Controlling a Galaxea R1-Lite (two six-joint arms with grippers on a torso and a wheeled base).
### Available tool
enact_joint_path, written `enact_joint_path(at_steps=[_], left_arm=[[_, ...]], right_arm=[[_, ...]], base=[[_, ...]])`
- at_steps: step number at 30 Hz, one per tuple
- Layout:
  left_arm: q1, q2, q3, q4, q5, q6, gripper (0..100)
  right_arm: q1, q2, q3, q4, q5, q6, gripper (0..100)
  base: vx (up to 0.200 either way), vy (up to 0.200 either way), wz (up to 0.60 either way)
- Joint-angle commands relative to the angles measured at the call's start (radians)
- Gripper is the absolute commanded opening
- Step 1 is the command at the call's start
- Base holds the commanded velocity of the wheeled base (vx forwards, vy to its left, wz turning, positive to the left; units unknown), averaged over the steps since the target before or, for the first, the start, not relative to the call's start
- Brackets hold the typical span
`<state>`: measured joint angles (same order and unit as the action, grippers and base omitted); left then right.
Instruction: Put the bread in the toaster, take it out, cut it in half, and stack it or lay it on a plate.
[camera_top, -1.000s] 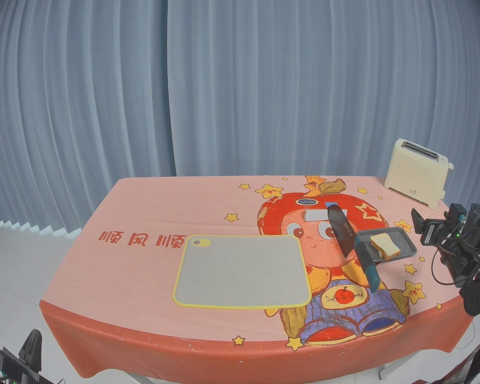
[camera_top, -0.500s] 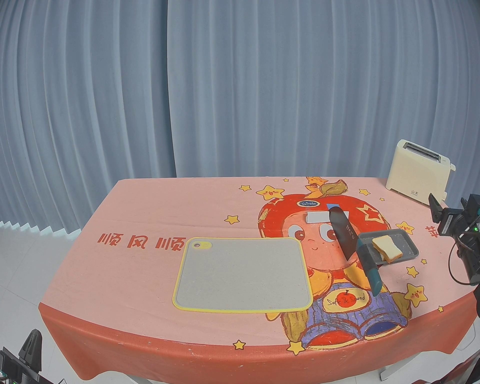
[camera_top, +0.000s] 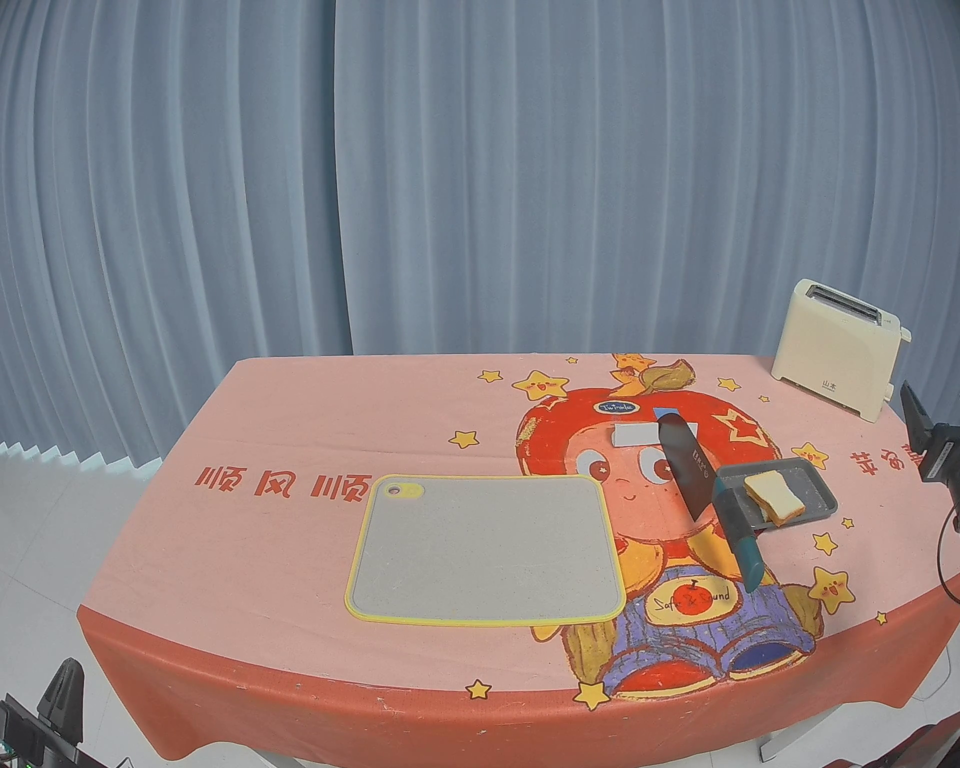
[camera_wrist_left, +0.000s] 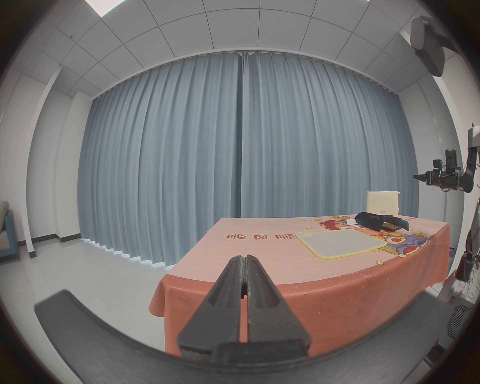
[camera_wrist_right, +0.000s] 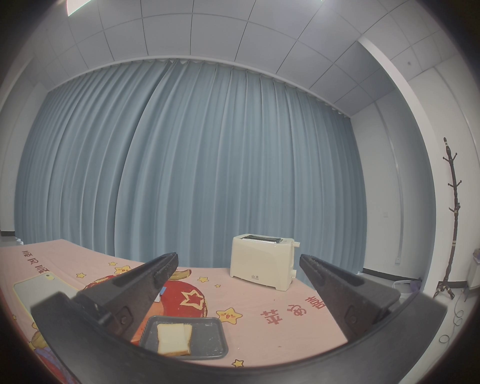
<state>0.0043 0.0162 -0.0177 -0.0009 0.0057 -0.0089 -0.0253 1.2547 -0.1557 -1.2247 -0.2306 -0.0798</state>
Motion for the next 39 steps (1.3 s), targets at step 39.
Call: enact_joint_path(at_steps=[39], left_arm=[[-0.001, -0.002, 0.018, -0.001, 0.0, 0.0, 0]], right_arm=[[-0.139, -0.779, -0.034, 0.861, 0.246, 0.008, 100]], base=[[0.0, 0.0, 0.0]])
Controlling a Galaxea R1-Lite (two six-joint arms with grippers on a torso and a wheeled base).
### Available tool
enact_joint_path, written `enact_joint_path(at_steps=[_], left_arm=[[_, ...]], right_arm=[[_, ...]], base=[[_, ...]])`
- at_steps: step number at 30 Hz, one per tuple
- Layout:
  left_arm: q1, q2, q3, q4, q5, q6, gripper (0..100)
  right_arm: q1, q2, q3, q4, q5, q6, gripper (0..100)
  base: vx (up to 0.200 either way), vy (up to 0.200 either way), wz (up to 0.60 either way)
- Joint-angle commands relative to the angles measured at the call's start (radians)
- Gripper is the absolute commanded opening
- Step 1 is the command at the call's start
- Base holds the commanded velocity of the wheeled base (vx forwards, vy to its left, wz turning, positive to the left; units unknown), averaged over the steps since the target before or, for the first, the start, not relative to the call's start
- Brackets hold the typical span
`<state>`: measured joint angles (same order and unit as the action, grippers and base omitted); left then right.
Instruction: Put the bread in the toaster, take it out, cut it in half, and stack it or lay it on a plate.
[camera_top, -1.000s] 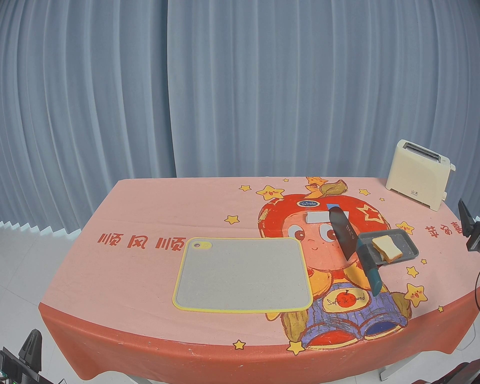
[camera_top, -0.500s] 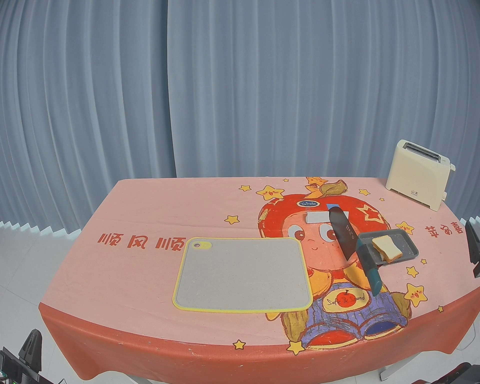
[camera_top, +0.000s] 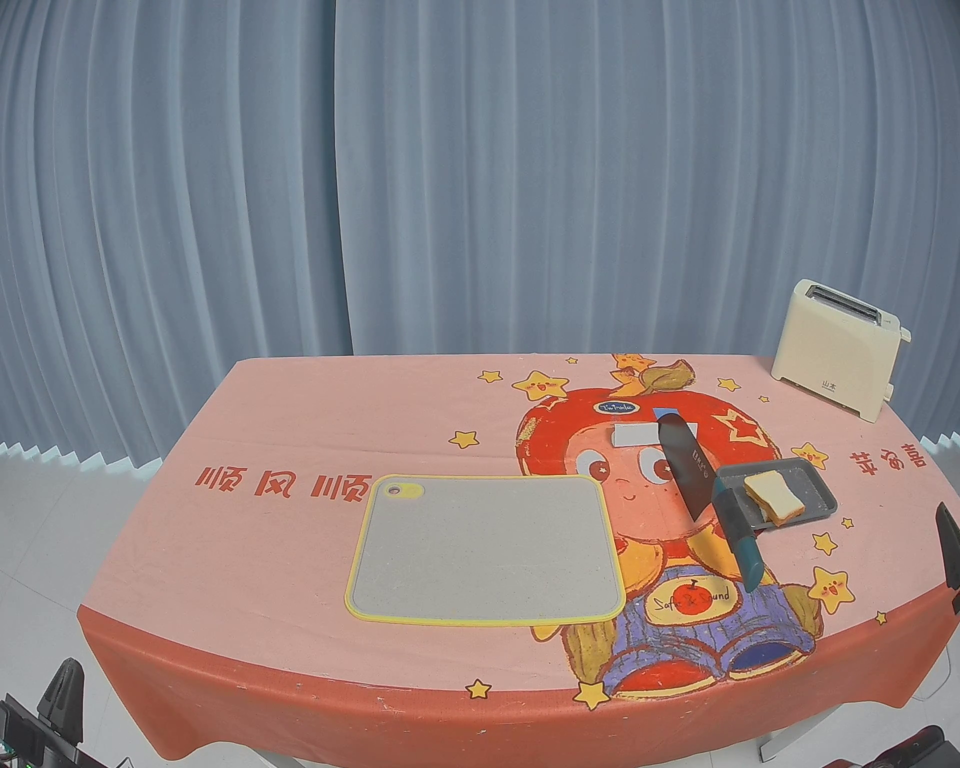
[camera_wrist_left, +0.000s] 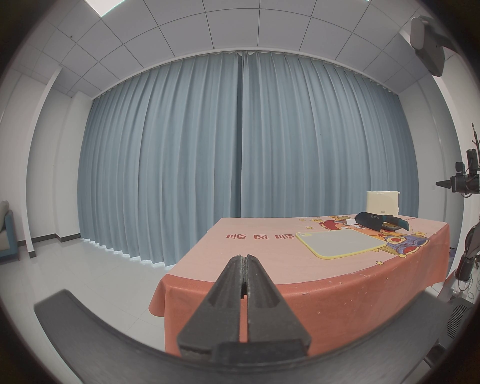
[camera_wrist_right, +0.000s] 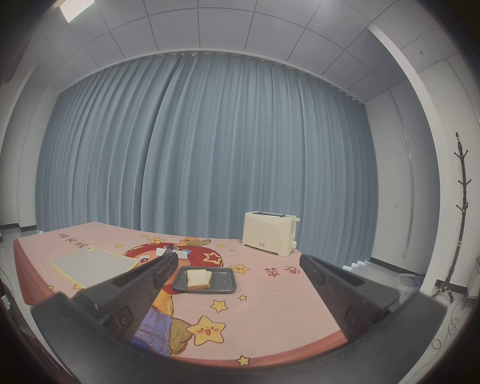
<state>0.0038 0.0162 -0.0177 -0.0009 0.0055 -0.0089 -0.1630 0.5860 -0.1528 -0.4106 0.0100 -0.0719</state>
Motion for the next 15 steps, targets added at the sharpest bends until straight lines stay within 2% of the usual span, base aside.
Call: enact_joint_path(at_steps=[1, 8, 15], left_arm=[[0.001, -0.002, 0.018, -0.001, 0.001, 0.0, 0], [-0.001, -0.002, 0.018, -0.001, 0.001, 0.0, 0], [0.001, -0.002, 0.018, -0.001, 0.001, 0.0, 0]], right_arm=[[-0.001, -0.115, -0.039, 0.052, 0.005, 0.0, 100], [-0.001, -0.137, -0.019, 0.058, 0.01, 0.0, 100], [-0.001, -0.19, 0.044, 0.072, 0.01, 0.001, 100]], base=[[0.0, 0.0, 0.0], [0.0, 0.0, 0.0], [0.0, 0.0, 0.0]])
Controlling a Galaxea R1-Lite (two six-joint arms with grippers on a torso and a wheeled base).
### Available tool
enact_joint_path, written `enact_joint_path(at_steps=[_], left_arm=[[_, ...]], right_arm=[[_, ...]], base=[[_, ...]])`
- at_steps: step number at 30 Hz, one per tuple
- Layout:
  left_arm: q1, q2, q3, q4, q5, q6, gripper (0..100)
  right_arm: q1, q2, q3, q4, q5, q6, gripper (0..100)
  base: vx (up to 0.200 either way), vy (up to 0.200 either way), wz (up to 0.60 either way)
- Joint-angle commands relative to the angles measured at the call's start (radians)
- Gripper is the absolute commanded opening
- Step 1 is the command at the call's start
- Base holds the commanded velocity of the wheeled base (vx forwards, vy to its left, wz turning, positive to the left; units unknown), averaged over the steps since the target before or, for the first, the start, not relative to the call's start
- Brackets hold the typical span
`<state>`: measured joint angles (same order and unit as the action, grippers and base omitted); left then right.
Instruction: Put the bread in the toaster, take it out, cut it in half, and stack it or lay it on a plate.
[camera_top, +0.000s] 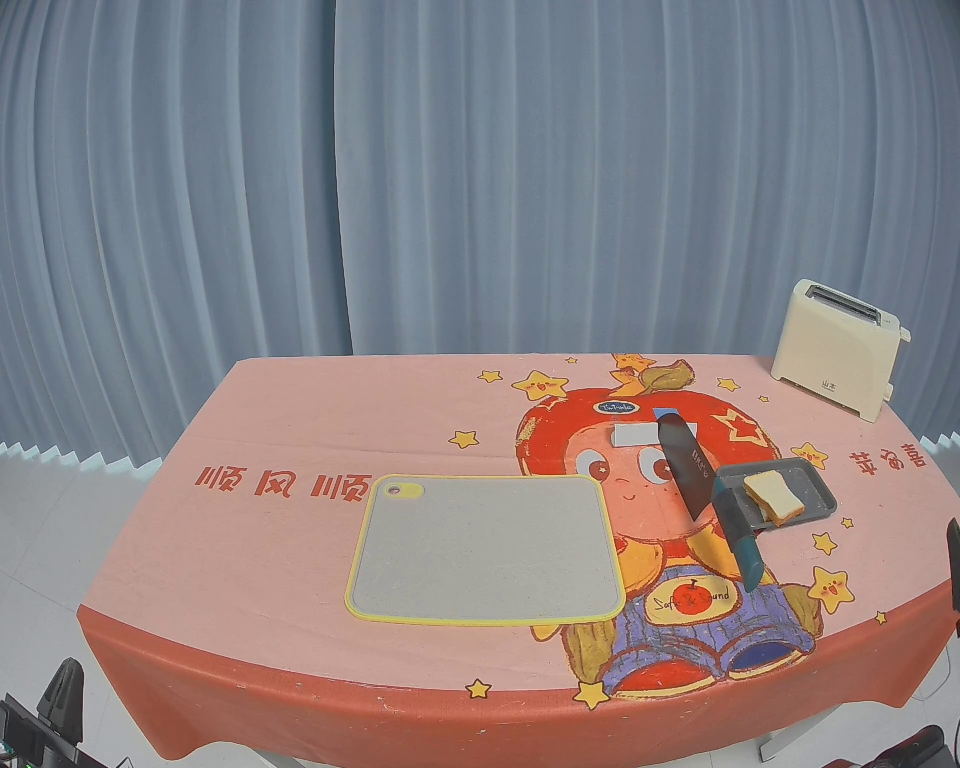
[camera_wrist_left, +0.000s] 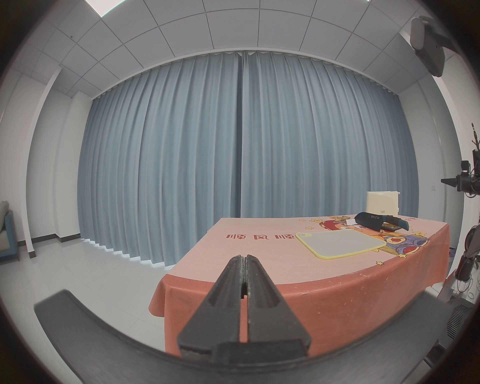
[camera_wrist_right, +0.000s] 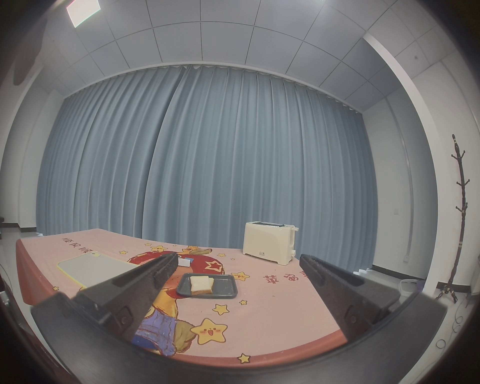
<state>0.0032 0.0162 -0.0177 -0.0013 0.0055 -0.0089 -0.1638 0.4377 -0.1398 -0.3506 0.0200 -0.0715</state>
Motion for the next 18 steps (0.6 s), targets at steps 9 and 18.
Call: enact_joint_path(at_steps=[9, 18], left_arm=[[0.001, -0.002, 0.018, 0.0, 0.001, 0.0, 0], [0.0, -0.002, 0.018, 0.0, 0.001, 0.0, 0]], right_arm=[[0.006, -0.178, 0.031, 0.193, 0.006, 0.006, 100], [0.01, -0.287, 0.034, 0.335, 0.032, 0.016, 100]], base=[[0.0, 0.0, 0.0], [0.0, 0.0, 0.0]])
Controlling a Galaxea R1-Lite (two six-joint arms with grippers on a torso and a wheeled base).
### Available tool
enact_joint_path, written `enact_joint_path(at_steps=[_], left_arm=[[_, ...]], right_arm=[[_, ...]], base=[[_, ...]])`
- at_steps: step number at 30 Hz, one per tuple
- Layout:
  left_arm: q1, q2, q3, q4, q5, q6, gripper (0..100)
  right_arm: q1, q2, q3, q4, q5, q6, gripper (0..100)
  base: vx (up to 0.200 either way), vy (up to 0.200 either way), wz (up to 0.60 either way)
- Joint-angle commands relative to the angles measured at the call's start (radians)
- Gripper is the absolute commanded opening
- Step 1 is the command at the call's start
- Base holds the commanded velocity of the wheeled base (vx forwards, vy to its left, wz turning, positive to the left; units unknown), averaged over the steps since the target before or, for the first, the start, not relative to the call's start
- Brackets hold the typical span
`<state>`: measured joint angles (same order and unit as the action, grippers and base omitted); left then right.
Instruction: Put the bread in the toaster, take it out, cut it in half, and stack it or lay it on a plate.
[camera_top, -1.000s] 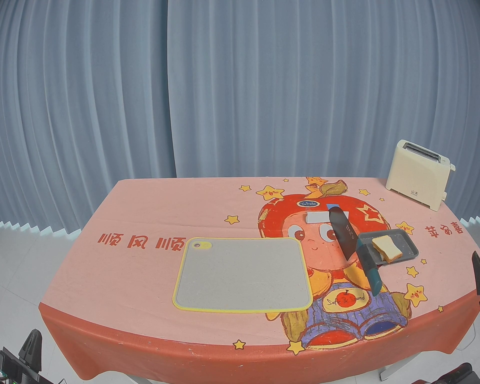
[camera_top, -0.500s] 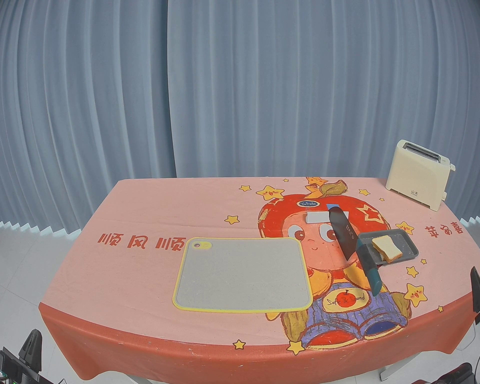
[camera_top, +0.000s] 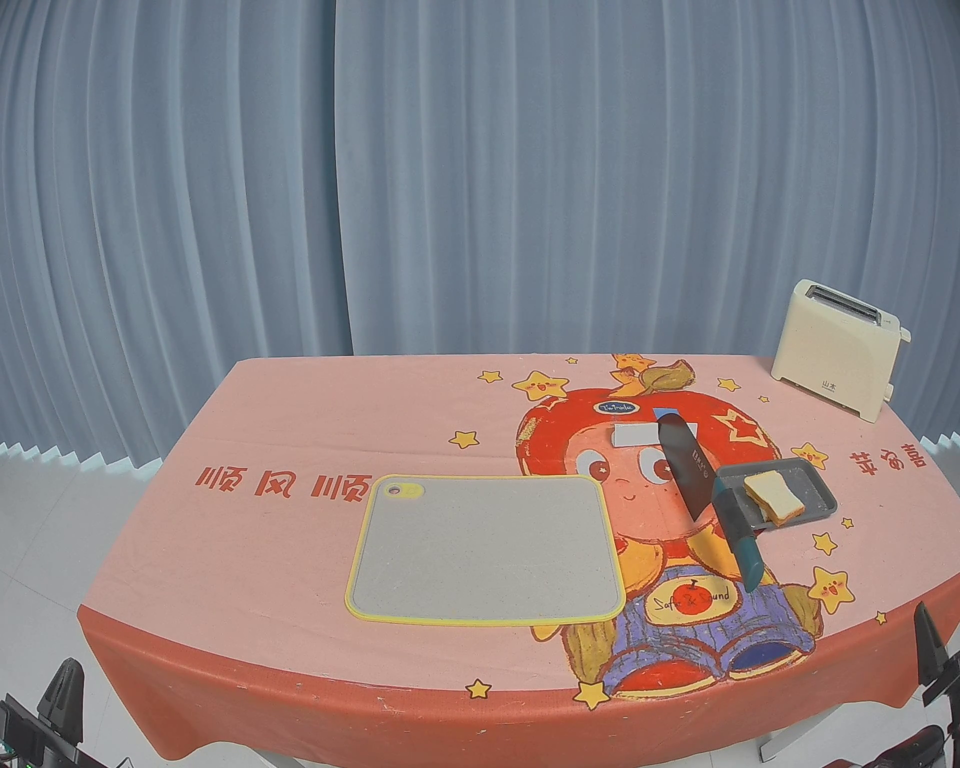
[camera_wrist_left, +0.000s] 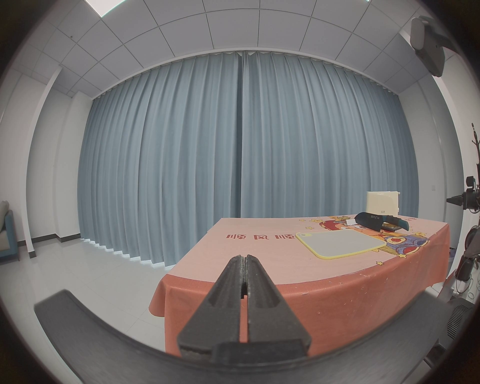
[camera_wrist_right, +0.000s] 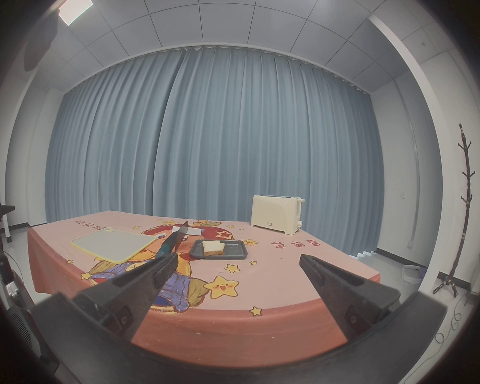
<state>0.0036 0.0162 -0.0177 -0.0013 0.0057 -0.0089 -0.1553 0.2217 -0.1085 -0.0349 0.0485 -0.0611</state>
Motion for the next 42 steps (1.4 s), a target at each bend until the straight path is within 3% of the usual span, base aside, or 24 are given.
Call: enact_joint_path(at_steps=[1, 5, 11, 20, 30, 35, 36, 42], left_arm=[[-0.001, -0.002, 0.018, 0.0, 0.0, 0.0, 0], [0.001, -0.002, 0.018, 0.0, 0.0, 0.0, 0], [-0.001, -0.002, 0.018, 0.0, 0.0, 0.0, 0], [0.001, -0.002, 0.018, 0.0, 0.0, 0.0, 0], [0.001, -0.002, 0.018, 0.0, 0.0, 0.0, 0], [-0.002, -0.002, 0.018, 0.001, 0.016, 0.0, 0], [-0.001, -0.004, 0.018, 0.001, 0.019, -0.005, 0], [-0.001, -0.004, 0.018, 0.0, 0.017, -0.003, 0]], right_arm=[[0.002, -0.078, 0.003, 0.027, 0.004, 0.014, 100], [0.0, -0.108, 0.015, 0.058, 0.007, 0.043, 100], [0.002, -0.13, 0.095, 0.058, -0.004, 0.046, 100], [0.115, -0.128, 0.096, 0.058, -0.006, 0.05, 100], [0.115, -0.168, 0.104, 0.047, -0.018, 0.055, 100], [0.117, -0.168, 0.104, 0.046, -0.041, 0.098, 100], [0.115, -0.168, 0.104, 0.046, -0.065, 0.109, 100], [0.114, -0.165, 0.104, 0.046, -0.081, 0.11, 100]], base=[[0.0, 0.0, 0.0], [0.0, 0.0, 0.0], [0.0, 0.0, 0.0], [0.0, 0.0, 0.0], [0.0, 0.0, 0.0], [0.0, 0.0, 0.0], [0.0, 0.0, 0.0], [0.0, 0.0, 0.0]])
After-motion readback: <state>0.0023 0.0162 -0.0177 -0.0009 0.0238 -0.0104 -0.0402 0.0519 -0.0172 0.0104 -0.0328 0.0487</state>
